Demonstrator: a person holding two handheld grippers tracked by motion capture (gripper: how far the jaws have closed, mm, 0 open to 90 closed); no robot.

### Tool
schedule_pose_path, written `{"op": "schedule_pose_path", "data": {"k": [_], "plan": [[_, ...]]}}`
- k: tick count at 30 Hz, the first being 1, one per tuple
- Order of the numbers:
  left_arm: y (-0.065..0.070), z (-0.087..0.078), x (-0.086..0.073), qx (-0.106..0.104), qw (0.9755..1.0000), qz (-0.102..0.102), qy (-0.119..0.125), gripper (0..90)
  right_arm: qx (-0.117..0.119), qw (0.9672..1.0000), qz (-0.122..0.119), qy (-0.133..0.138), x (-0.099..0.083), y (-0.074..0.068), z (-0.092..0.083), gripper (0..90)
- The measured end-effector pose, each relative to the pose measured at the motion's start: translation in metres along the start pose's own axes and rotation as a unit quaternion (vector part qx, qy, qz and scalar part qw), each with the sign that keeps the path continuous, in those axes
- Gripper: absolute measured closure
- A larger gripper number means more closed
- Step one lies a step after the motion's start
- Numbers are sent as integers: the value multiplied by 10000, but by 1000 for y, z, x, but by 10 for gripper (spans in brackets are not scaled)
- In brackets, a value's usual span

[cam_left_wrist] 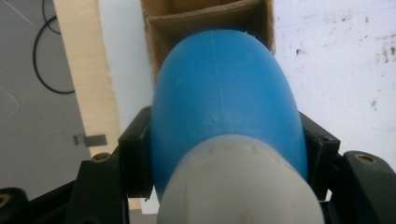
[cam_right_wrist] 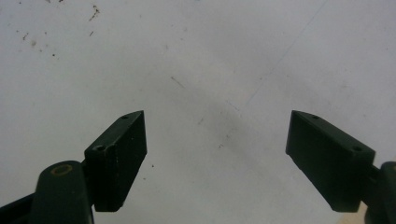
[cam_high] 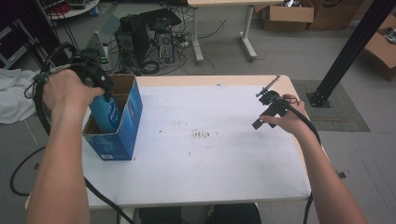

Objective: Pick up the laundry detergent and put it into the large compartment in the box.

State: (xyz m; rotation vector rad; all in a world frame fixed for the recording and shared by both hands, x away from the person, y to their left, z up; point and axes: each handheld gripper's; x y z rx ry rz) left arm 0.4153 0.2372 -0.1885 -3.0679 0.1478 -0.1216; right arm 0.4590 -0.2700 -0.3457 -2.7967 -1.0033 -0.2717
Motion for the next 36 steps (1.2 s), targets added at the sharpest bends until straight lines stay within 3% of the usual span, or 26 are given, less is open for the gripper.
{"op": "schedule_pose_path", "data": {"k": [18, 31, 36], "plan": [[-1, 70, 1, -33, 9991, 13, -422, 375, -15, 10000, -28, -51, -1, 2, 4, 206], [-2, 92, 1, -104, 9985, -7, -539, 374, -17, 10000, 15, -64, -3, 3, 4, 205], [-1, 92, 0, -85, 9987, 4, -506, 374, -26, 10000, 16, -67, -3, 3, 5, 205]]}}
Point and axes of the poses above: each handheld gripper's, and its own axes: z roughly forward along the jaws, x roughly out of its top, y roughly to its right, and after that the axes turned 3 degrees about -y, right-handed
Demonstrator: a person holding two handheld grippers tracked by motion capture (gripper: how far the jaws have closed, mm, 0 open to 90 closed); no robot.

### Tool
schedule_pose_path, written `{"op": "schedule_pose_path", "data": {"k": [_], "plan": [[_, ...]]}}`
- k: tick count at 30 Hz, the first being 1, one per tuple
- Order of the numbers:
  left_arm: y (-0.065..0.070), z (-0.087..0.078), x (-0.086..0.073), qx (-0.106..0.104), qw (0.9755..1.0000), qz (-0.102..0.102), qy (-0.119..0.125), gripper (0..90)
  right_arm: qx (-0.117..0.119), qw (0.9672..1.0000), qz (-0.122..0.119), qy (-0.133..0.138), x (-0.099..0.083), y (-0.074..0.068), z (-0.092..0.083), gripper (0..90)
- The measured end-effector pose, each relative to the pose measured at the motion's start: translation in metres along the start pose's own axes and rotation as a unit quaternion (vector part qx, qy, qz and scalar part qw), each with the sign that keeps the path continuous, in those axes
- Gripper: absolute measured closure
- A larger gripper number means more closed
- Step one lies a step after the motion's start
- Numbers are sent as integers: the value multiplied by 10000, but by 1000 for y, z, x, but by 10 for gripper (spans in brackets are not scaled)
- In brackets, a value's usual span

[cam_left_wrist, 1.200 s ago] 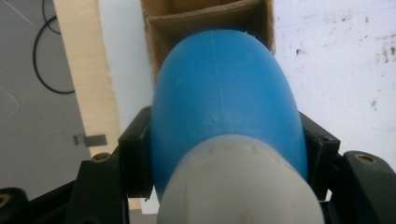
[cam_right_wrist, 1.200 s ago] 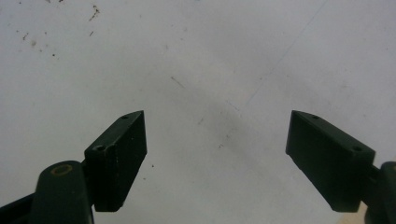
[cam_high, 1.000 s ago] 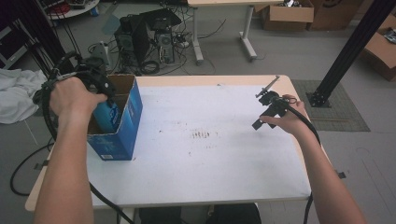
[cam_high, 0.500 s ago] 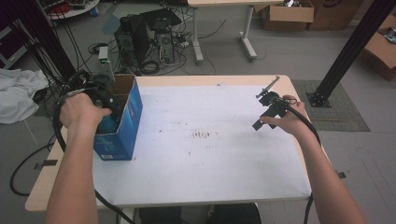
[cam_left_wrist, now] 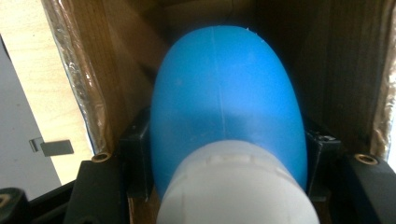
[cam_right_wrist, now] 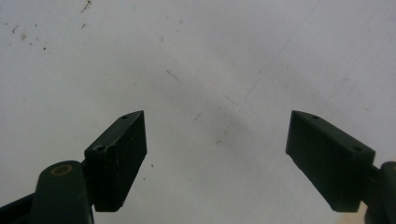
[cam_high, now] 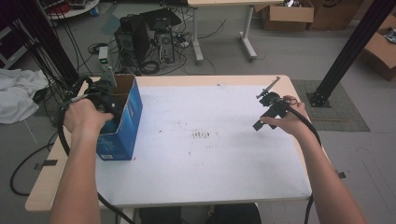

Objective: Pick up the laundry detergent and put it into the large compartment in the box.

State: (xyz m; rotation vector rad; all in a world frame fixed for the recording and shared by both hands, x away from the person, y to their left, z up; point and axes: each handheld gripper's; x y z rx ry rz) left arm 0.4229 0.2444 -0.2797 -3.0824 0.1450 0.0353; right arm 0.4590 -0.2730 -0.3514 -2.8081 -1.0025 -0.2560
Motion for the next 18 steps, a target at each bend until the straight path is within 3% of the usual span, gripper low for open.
{"op": "schedule_pose_path", "data": {"k": [18], "plan": [[2, 2, -1, 12, 10000, -18, -97, 371, 5, 10000, -36, -4, 0, -2, 1, 205]]}}
Point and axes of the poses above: each handheld gripper's, and its own axes: z roughly forward along the jaws, x roughly out of its top, y roughly to its right, and after that the axes turned 3 degrees about -y, right-handed
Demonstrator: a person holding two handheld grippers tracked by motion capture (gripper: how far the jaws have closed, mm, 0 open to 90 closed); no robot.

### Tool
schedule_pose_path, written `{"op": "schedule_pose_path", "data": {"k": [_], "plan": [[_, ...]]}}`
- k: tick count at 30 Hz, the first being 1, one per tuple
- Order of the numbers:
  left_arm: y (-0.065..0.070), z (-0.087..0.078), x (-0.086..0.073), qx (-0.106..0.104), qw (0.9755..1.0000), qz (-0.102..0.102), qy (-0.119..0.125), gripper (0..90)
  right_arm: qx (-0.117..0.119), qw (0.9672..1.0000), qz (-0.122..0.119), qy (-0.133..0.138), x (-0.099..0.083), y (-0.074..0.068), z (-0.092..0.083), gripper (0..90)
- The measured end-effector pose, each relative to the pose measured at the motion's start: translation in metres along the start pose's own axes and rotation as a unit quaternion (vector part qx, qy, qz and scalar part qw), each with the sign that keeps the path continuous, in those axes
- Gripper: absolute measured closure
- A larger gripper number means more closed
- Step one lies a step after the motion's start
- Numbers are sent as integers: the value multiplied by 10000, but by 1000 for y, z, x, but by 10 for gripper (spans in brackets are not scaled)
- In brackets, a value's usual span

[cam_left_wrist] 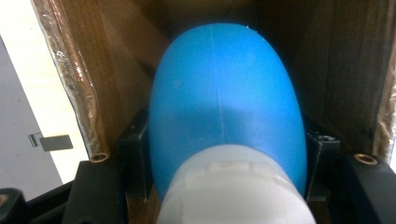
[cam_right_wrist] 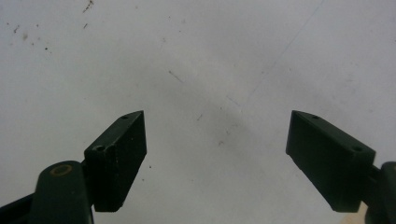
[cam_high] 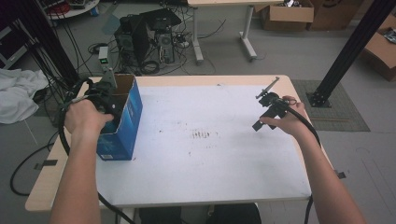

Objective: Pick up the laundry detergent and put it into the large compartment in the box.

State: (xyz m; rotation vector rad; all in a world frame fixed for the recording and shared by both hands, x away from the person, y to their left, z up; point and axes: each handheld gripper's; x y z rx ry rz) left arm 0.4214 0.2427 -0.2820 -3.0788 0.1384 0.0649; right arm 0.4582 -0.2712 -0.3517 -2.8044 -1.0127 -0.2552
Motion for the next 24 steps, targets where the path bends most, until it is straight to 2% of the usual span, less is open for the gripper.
{"op": "schedule_pose_path", "data": {"k": [24], "plan": [[4, 1, -3, 66, 10000, 16, -17, 368, 6, 10000, -25, 44, -2, 0, -3, 204]]}}
Point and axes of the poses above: each handheld gripper's, and its own axes: z roughly forward along the jaws, x roughly out of its top, y roughly to its right, and after that the axes turned 3 degrees about -y, right-handed
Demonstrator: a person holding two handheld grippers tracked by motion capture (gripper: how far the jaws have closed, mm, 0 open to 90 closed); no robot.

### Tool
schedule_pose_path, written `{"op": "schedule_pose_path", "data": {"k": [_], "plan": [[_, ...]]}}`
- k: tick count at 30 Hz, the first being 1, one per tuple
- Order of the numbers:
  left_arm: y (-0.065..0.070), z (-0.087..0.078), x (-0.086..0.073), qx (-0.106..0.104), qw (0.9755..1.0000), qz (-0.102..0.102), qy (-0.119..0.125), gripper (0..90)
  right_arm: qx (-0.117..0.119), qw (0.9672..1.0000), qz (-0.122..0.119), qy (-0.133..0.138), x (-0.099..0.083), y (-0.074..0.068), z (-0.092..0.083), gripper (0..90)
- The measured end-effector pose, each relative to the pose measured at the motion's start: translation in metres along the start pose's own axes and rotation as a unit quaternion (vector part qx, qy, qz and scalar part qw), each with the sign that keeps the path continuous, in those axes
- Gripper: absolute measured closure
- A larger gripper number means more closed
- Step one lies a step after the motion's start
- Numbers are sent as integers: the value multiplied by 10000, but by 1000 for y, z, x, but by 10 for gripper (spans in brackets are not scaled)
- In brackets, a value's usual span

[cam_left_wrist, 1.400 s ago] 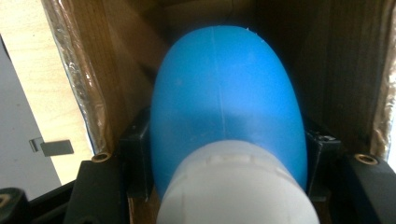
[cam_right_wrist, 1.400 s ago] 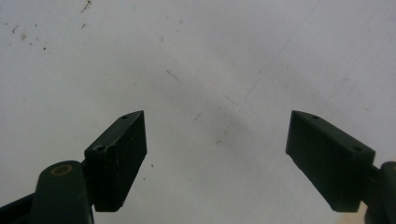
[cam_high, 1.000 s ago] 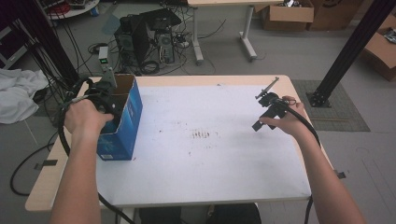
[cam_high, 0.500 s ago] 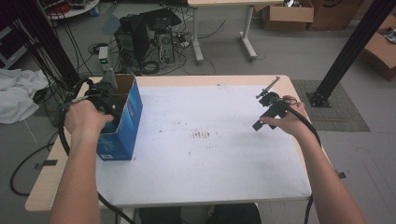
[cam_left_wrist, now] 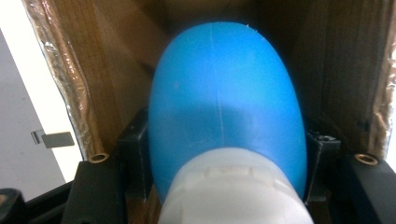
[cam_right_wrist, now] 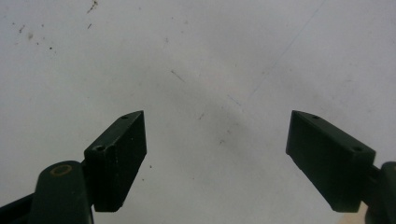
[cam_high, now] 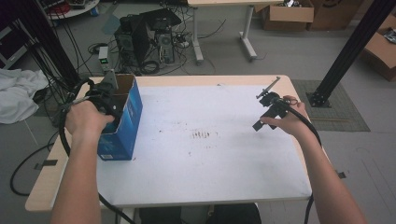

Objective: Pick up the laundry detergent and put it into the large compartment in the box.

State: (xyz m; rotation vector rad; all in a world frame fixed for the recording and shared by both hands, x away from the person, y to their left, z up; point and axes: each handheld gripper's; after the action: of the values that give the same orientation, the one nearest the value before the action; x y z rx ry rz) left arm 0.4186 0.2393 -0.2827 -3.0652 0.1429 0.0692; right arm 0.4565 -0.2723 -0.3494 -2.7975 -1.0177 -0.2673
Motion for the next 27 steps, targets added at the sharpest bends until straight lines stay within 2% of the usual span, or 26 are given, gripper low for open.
{"op": "schedule_pose_path", "data": {"k": [11, 15, 20, 23, 27], "plan": [[2, 0, -1, 70, 10000, 31, -6, 366, 7, 10000, 2, -2, -1, -1, 0, 204], [3, -2, -2, 66, 9999, 29, 81, 357, 27, 10000, 15, 13, -2, -1, 0, 204], [4, -6, -4, 165, 9998, 13, 88, 289, 28, 10000, 12, 28, -2, -1, -1, 204], [5, -10, -6, 258, 9996, 79, 125, 255, 39, 10000, 14, 42, -2, -1, -2, 204], [5, -14, -9, 285, 9994, 93, 154, 250, 44, 10000, -3, 49, -2, -3, -2, 204]]}}
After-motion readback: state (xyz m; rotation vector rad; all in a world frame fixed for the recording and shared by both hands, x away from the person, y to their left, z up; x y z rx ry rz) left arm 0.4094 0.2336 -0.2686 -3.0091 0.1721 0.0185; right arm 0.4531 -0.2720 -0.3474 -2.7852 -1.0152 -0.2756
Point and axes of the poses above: each handheld gripper's, and its own axes: z roughly forward along the jaws, x roughly out of its top, y roughly to its right, and after that the axes turned 3 degrees about -y, right-handed
